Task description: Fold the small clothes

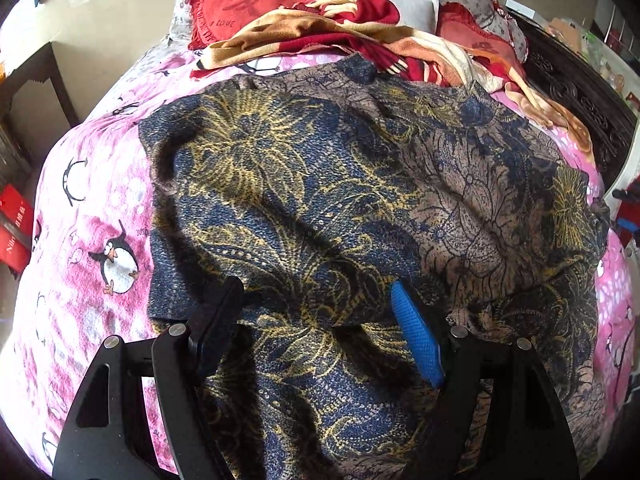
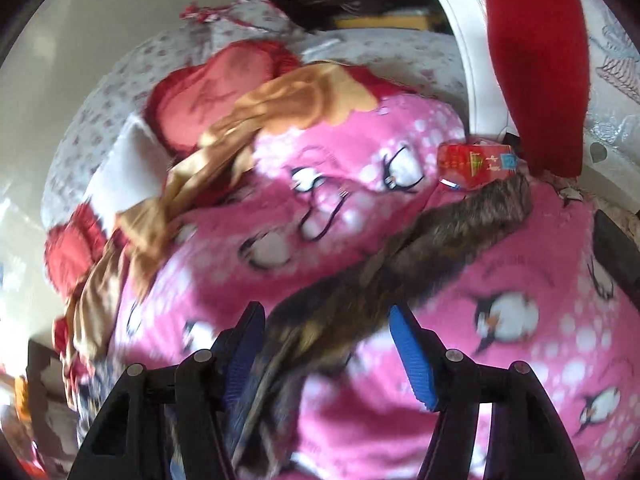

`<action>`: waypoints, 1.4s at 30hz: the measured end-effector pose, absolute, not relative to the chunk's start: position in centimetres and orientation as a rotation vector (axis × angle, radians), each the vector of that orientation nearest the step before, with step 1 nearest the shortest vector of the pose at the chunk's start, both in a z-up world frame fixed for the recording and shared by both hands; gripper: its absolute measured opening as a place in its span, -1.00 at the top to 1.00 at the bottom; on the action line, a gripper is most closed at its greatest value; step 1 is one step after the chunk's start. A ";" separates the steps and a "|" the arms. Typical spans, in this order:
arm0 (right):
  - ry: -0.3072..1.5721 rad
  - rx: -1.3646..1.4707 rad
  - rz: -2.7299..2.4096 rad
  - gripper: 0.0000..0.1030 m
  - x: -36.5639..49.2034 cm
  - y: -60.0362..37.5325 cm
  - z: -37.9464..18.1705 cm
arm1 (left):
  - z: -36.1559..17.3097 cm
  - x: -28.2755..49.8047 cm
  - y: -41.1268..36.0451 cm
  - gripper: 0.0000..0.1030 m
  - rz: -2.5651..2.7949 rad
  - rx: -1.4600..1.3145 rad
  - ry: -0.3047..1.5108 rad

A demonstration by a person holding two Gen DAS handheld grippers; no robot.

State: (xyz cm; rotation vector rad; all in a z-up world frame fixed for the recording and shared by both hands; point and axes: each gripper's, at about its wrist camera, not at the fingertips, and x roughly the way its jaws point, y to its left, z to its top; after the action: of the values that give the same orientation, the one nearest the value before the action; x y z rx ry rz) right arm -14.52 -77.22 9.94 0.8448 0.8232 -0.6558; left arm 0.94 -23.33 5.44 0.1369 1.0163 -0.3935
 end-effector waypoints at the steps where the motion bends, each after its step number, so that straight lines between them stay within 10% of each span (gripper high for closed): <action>1: 0.830 0.851 -0.659 -0.23 -14.1 -77.9 9.6 | 5.3 1.0 -23.5 -0.49 -0.392 0.142 1.019; 6: 0.937 0.921 -0.653 -0.23 -12.1 -80.3 6.4 | 4.9 1.3 -23.9 -0.49 -0.387 0.160 1.032; 10: 0.939 0.874 -0.661 0.89 -11.7 -80.2 5.6 | 4.9 1.5 -24.0 -0.49 -0.383 0.166 1.033; 12: 0.907 0.840 -0.643 0.92 -12.0 -79.6 6.4 | 5.2 1.5 -23.7 -0.49 -0.383 0.160 1.026; 26: 0.621 0.360 0.073 0.92 -9.8 -56.3 26.9 | 10.8 2.4 -17.6 -0.49 -0.297 -0.069 0.880; 30: 0.696 0.300 0.305 0.89 -7.7 -47.2 23.4 | 11.0 2.6 -15.7 -0.49 -0.270 -0.129 0.881; 33: 0.942 0.265 0.348 0.26 -6.2 -43.0 16.7 | 10.7 2.6 -15.0 -0.49 -0.287 -0.142 0.903; 42: 1.013 0.293 0.276 0.05 -9.9 -44.6 12.7 | 10.9 2.6 -18.9 -0.49 -0.453 -0.101 0.864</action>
State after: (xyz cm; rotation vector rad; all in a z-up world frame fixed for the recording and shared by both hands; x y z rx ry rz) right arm -9.93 -44.58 12.72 0.2932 1.0128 0.2758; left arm 2.56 -18.86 10.85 -0.1010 0.8642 -0.4527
